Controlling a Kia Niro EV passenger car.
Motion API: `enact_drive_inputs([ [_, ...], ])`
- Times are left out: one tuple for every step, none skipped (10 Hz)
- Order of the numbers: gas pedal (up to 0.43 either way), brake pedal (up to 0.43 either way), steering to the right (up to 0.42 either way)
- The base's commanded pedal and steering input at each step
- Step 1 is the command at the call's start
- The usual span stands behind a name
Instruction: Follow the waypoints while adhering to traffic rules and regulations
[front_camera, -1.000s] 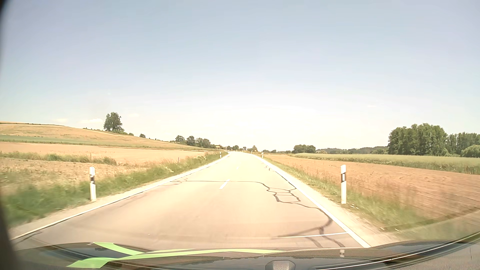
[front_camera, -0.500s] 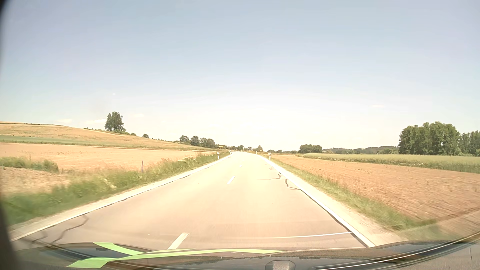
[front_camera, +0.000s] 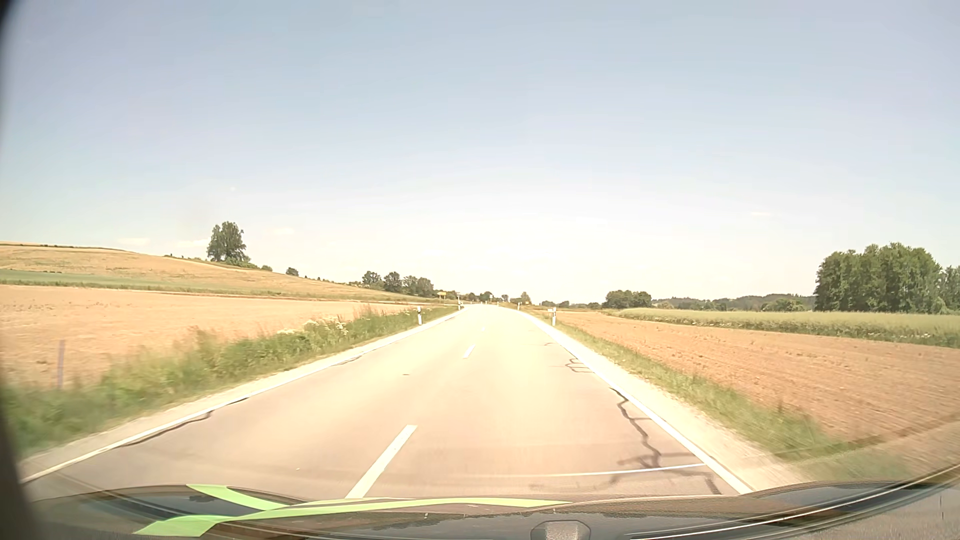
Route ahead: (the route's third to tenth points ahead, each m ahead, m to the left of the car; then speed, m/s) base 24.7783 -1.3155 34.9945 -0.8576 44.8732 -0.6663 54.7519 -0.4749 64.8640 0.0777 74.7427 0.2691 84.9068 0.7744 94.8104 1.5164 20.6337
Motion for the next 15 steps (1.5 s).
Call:
enact_drive_inputs([
  [0.28, 0.0, -0.001],
  [0.287, 0.0, -0.001],
  [0.287, 0.0, -0.002],
  [0.299, 0.0, -0.003],
  [0.299, 0.0, -0.003],
  [0.299, 0.0, -0.003],
  [0.299, 0.0, -0.005],
  [0.28, 0.0, -0.006],
  [0.268, 0.0, -0.007],
  [0.268, 0.0, -0.007],
  [0.268, 0.0, -0.007],
  [0.268, 0.0, -0.009],
  [0.268, 0.0, -0.009],
  [0.268, 0.0, -0.009],
  [0.268, 0.0, -0.009],
])
